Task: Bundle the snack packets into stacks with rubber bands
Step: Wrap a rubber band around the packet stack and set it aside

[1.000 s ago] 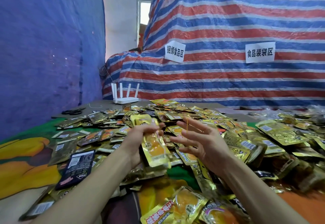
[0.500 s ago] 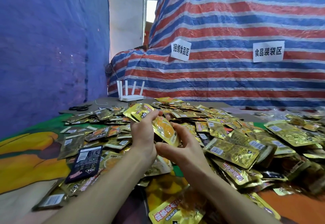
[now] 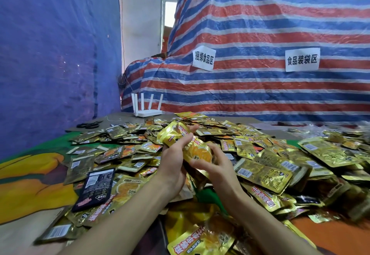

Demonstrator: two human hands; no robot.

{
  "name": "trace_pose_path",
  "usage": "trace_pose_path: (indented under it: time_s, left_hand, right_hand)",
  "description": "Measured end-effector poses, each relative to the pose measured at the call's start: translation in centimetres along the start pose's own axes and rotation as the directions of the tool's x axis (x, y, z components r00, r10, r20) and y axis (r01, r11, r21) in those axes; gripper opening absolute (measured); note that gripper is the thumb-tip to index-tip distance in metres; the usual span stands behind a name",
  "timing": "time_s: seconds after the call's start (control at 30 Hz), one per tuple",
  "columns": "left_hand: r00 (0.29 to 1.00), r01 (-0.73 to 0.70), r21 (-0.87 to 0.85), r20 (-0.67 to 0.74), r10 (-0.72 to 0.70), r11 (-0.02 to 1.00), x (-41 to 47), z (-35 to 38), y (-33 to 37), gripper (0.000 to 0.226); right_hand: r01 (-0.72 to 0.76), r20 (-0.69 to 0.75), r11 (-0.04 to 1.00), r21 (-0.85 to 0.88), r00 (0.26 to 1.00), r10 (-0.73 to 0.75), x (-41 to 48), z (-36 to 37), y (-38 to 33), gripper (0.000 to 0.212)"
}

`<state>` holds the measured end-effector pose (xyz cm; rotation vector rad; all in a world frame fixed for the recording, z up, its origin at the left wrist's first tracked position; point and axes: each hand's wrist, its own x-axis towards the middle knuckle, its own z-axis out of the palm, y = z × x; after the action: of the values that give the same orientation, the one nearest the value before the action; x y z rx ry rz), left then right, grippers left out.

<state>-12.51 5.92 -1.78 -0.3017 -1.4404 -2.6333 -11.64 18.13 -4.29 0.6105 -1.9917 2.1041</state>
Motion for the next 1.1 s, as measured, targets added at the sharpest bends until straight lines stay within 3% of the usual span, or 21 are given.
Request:
trace_pose_path:
  time_s: [0.07, 0.17, 0.33, 0.43, 0.53, 0.63, 0.73, 0.8, 0.93, 1.07, 1.1]
  left_hand:
    - [0.999, 0.029, -0.021, 0.022, -0.028, 0.999, 0.2, -0.5, 0.3, 0.029]
    - [0.995, 0.079, -0.026, 0.063, -0.078, 0.997, 0.4, -1.0, 0.5, 0.031]
    - [0.973, 0.173, 0.061, 0.147, -0.18, 0.983, 0.2, -1.3, 0.0, 0.032]
    - [0.977, 0.158, 0.155, 0.119, -0.177, 0.975, 0.0, -1.1, 0.0, 0.032]
    - [0.989, 0.1, 0.194, 0.087, -0.119, 0.976, -0.2, -0.6, -0.3, 0.042]
    - [0.997, 0.059, 0.216, 0.045, -0.07, 0.975, -0.5, -0.1, -0.3, 0.044]
    - [0.999, 0.039, 0.242, -0.029, -0.032, 0.97, -0.2, -0.6, -0.3, 0.058]
    - [0.998, 0.004, 0.314, -0.062, 0.016, 0.949, 0.1, -0.9, -0.1, 0.05]
    - [0.98, -0.103, 0.443, -0.107, 0.166, 0.891, 0.9, -1.7, 0.0, 0.024]
    - [0.914, -0.218, 0.672, -0.114, 0.389, 0.708, 1.3, -2.4, 0.1, 0.019]
    - [0.896, -0.217, 0.744, -0.106, 0.431, 0.633, 1.4, -2.7, 0.2, 0.023]
  right_hand:
    - [0.029, -0.078, 0.995, -0.097, 0.996, -0.037, 0.3, -0.4, -0.2, 0.041]
    - [0.066, -0.079, 0.965, -0.254, 0.993, -0.089, 0.4, -1.0, -0.9, 0.039]
    - [0.01, 0.037, 0.982, -0.187, 0.999, -0.003, 0.3, -1.2, -1.5, 0.04]
    - [-0.052, 0.037, 0.981, -0.187, 0.998, 0.06, 0.3, -1.7, -2.0, 0.034]
    - [-0.099, -0.054, 0.974, -0.204, 0.995, 0.09, 0.2, -2.9, -3.3, 0.038]
    - [-0.124, -0.206, 0.927, -0.353, 0.977, 0.052, 0.7, -5.1, -4.9, 0.049]
    - [-0.223, -0.319, 0.771, -0.596, 0.947, 0.027, 1.6, -8.9, -6.4, 0.05]
    - [-0.329, -0.399, 0.608, -0.723, 0.917, 0.021, 1.9, -11.7, -7.4, 0.045]
    - [-0.468, -0.506, 0.349, -0.812, 0.862, -0.021, 2.1, -15.7, -8.1, 0.025]
    - [-0.577, -0.577, 0.018, -0.817, 0.816, -0.031, 2.2, -17.2, -6.9, 0.033]
    - [-0.595, -0.595, -0.013, -0.803, 0.803, -0.031, 2.3, -17.4, -6.7, 0.034]
